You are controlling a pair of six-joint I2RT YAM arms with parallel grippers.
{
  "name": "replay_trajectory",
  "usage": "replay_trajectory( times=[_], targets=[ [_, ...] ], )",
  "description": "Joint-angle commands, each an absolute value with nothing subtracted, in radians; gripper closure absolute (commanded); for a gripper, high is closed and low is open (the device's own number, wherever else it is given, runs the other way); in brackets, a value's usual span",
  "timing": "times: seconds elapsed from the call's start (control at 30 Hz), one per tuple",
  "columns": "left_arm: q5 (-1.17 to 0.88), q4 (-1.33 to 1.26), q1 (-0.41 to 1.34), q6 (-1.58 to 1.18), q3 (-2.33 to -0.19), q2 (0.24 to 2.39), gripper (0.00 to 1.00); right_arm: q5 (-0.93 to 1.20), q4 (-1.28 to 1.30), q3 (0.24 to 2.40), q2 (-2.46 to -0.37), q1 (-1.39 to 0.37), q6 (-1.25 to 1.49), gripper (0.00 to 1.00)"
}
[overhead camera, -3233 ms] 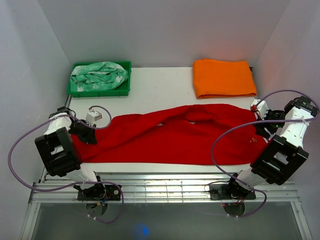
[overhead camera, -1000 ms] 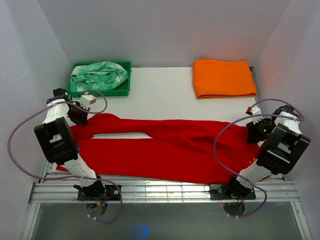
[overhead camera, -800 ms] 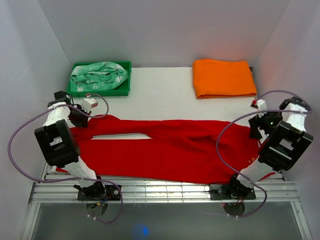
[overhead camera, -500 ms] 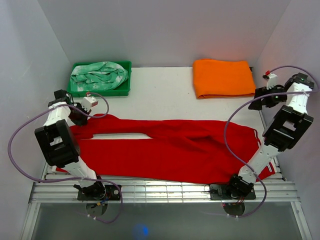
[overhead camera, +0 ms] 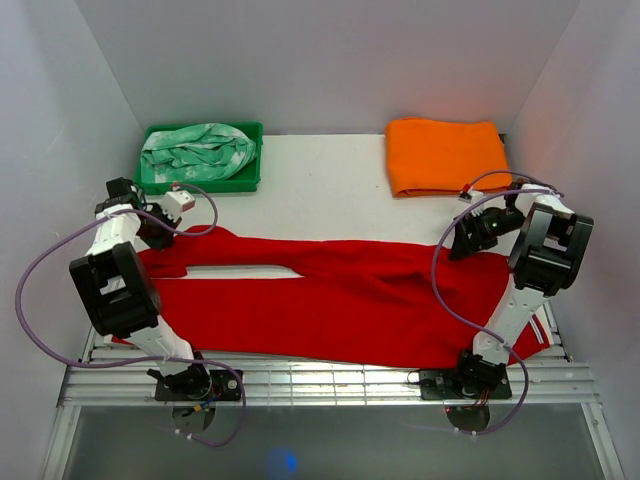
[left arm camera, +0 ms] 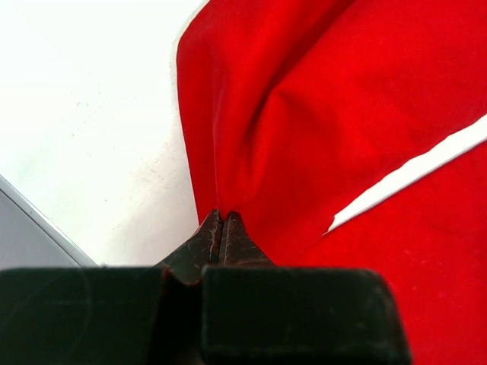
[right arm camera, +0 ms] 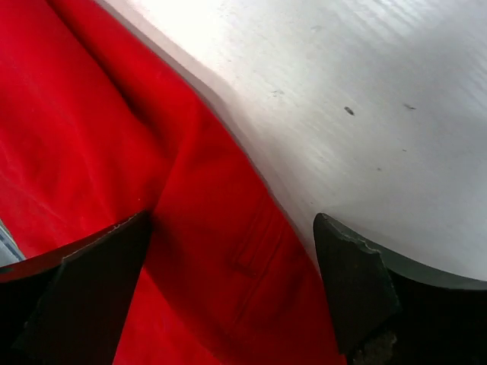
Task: Fold and stack the trousers
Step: Flatten the trousers out
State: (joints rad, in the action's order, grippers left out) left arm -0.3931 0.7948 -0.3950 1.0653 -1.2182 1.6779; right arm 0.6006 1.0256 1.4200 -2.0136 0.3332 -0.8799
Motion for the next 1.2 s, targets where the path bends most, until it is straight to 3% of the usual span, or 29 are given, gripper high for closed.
replay_trajectory(
  times=[0.0, 0.03, 0.07, 0.13, 0.17, 0.2, 0.23, 0.43, 0.63, 0.73, 0.77, 0.87, 0.9, 0.97, 1.07, 1.1, 1.17],
  targets=[
    [-0.419, 0.785, -0.391, 1.075, -1.239, 1.618, 1.00, 0.558, 1.109, 1.391, -1.986, 0.316, -0.989, 0.04],
    [-0.422, 0.785, -0.391, 1.072, -1.241, 1.618, 1.00, 0.561, 1.144, 1.393, -1.985, 0.316, -1.002, 0.00],
    [-0.422, 0.785, -0.391, 1.066, -1.243, 1.618, 1.00, 0.566, 1.158, 1.397, -1.983, 0.316, -1.017, 0.22],
    [-0.431, 0.785, -0.391, 1.054, -1.252, 1.618, 1.00, 0.577, 1.160, 1.416, -1.953, 0.314, -1.032, 0.49],
    [-0.437, 0.791, -0.391, 1.045, -1.255, 1.617, 1.00, 0.587, 1.158, 1.423, -1.936, 0.319, -1.040, 0.73],
    [-0.451, 0.798, -0.391, 1.032, -1.259, 1.615, 1.00, 0.624, 1.154, 1.433, -1.918, 0.325, -1.048, 0.88],
    [-0.460, 0.804, -0.391, 1.023, -1.264, 1.612, 1.00, 0.643, 1.147, 1.448, -1.875, 0.331, -1.049, 0.92],
    [-0.512, 0.750, -0.397, 0.905, -1.290, 1.547, 1.00, 0.798, 1.016, 1.379, -1.630, 0.426, -1.081, 0.92],
    [-0.604, 0.562, -0.437, 0.779, -1.142, 1.356, 1.00, 0.812, 0.784, 1.076, -1.334, 0.518, -1.207, 0.92],
    [-0.644, 0.621, -0.437, 0.915, -1.022, 1.267, 1.00, 0.756, 0.770, 0.899, -1.205, 0.548, -1.454, 0.80],
    [-0.646, 0.656, -0.437, 1.025, -0.996, 1.253, 1.00, 0.740, 0.776, 0.856, -1.174, 0.566, -1.529, 0.68],
    [-0.624, 0.816, -0.437, 1.338, -0.852, 1.194, 1.00, 0.698, 0.778, 0.726, -1.077, 0.633, -1.791, 0.63],
    [-0.583, 0.812, -0.440, 1.388, -0.797, 1.122, 1.00, 0.686, 0.784, 0.703, -1.059, 0.650, -1.880, 0.50],
    [-0.542, 0.764, -0.439, 1.480, -0.629, 1.040, 1.00, 0.683, 0.794, 0.722, -1.065, 0.676, -1.872, 0.12],
    [-0.471, 0.683, -0.439, 1.620, -0.461, 0.908, 1.00, 0.710, 0.883, 0.915, -1.169, 0.680, -1.764, 0.02],
    [-0.460, 0.669, -0.439, 1.644, -0.433, 0.888, 1.00, 0.722, 0.994, 0.990, -1.210, 0.678, -1.737, 0.10],
    [-0.443, 0.646, -0.440, 1.692, -0.399, 0.850, 1.00, 0.768, 1.144, 1.238, -1.374, 0.670, -1.687, 0.10]
  ],
)
